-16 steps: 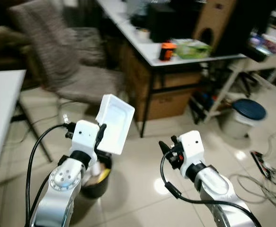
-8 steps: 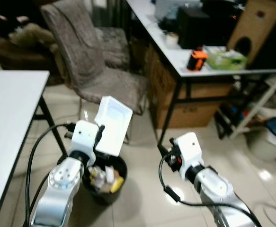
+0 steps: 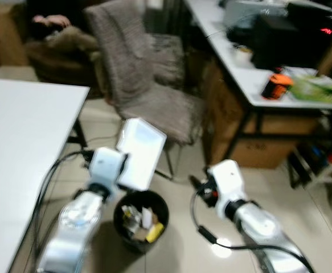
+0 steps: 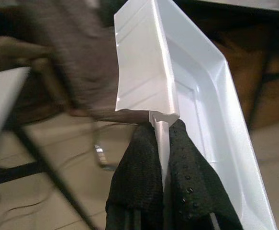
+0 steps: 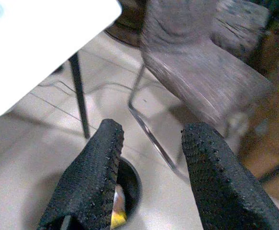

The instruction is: Picking trash to rubbish bin

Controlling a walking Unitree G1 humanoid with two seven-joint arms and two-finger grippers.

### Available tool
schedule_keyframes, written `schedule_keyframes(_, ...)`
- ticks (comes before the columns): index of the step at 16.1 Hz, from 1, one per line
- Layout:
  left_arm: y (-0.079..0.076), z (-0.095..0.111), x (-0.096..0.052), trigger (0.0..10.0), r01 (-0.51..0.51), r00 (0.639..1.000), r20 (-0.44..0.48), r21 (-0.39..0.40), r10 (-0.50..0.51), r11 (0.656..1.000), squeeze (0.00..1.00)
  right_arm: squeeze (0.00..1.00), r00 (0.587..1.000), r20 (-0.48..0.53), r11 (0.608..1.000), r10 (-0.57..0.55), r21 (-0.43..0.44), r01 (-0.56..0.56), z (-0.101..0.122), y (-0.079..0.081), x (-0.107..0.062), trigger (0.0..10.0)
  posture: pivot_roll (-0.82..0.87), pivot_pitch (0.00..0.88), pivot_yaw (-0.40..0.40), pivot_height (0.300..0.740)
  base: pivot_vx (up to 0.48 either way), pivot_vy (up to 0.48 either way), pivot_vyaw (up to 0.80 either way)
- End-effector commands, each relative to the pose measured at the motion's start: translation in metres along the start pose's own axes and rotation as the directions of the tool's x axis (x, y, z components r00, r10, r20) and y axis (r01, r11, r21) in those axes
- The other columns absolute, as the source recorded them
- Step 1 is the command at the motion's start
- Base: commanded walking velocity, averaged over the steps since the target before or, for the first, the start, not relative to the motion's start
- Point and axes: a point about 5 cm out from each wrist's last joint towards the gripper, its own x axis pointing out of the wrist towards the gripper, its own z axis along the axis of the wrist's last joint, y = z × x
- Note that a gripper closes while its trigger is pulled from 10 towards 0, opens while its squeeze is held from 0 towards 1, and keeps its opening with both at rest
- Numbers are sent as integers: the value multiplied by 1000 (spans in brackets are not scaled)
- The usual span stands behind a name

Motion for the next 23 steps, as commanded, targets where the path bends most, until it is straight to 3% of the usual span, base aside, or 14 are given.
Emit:
schedule_keyframes(1, -8, 4, 2, 10000, 26, 999, 18, 3, -26, 1000, 0, 0, 999, -10, 999, -49, 19, 50, -2, -11, -6, 10000, -48, 46, -61, 740, 360, 0, 0)
schedule_keyframes(9, -12, -1, 0, 10000, 70, 998, -7, 4, -70, 998, 0, 0, 996, -23, 997, -82, 7, 82, -5, -14, -9, 10000, -58, 62, -48, 740, 358, 0, 0)
schedule_keyframes(11, -14, -14, 3, 10000, 101, 990, -97, 9, -99, 995, 0, 0, 996, -48, 997, -80, -18, 79, -8, -16, -9, 10000, -63, 69, -48, 740, 0, 0, 0)
schedule_keyframes(13, -16, -37, 10, 10000, 154, 972, -188, 63, -140, 986, 0, 0, 995, -86, 993, -41, -111, 32, -14, -16, -7, 10000, -69, 79, -45, 740, 0, 0, 0)
schedule_keyframes(15, -18, -55, 13, 10000, 188, 951, -267, 108, -154, 976, 0, 0, 997, -83, 994, 10, -109, -19, -13, -12, -5, 10000, -81, 86, -41, 740, 0, 0, 0)
schedule_keyframes(16, -22, -78, 18, 10000, 242, 910, -372, 125, -181, 962, 0, 0, 983, -106, 983, 149, -96, -159, -13, -1, -5, 10000, -89, 102, -36, 740, 0, 0, 0)
schedule_keyframes(17, -23, -82, 20, 10000, 254, 905, -382, 129, -188, 959, 0, 0, 978, -119, 979, 172, -92, -184, -15, 1, -5, 10000, -92, 107, -36, 740, 0, 0, 0)
schedule_keyframes(19, -29, -99, 34, 10000, 274, 870, -437, 45, -228, 961, 0, 0, 968, -100, 965, 229, -107, -239, -19, 8, -2, 10000, -105, 148, -33, 740, 0, 0, 0)
schedule_keyframes(23, -35, -101, 50, 10000, 249, 869, -442, 0, -223, 969, 0, 0, 949, -88, 946, 303, -91, -311, -16, 19, -9, 10000, -128, 203, -24, 740, 0, 0, 0)
